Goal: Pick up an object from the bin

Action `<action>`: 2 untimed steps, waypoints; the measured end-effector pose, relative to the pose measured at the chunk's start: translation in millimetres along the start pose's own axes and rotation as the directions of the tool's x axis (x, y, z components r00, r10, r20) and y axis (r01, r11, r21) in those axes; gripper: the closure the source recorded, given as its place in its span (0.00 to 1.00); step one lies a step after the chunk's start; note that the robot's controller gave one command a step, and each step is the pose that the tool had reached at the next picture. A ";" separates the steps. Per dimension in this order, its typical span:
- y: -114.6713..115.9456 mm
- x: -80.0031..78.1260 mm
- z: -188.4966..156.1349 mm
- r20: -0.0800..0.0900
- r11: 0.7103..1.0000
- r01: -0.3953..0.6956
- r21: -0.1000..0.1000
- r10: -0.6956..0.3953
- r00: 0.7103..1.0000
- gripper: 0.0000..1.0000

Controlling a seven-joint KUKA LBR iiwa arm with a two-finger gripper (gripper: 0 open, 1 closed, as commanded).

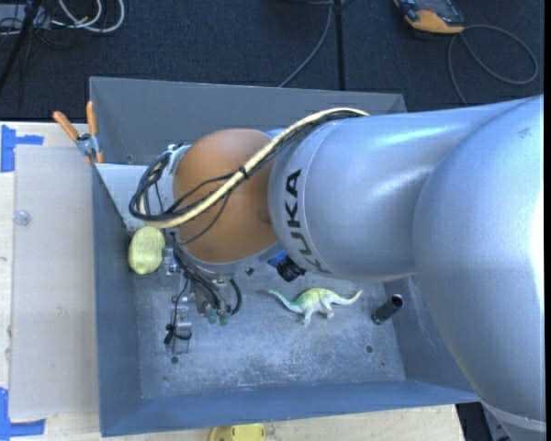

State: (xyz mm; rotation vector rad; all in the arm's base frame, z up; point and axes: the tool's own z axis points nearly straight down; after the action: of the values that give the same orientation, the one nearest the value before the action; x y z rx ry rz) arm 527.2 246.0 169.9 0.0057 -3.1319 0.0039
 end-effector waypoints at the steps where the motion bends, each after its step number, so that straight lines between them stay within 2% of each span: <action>1: -1.5 -1.9 -4.7 0.007 1.000 -0.005 -0.002 0.005 1.000 0.00; 2: -8.9 -38.6 33.5 0.012 0.985 -0.174 -0.008 0.174 0.985 0.00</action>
Offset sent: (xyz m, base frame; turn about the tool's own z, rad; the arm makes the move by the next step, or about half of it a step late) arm 0.0839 -0.0247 -0.0999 0.4098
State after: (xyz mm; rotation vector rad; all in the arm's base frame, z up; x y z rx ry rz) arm 565.5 237.2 136.0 -0.2695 -3.1331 -0.0052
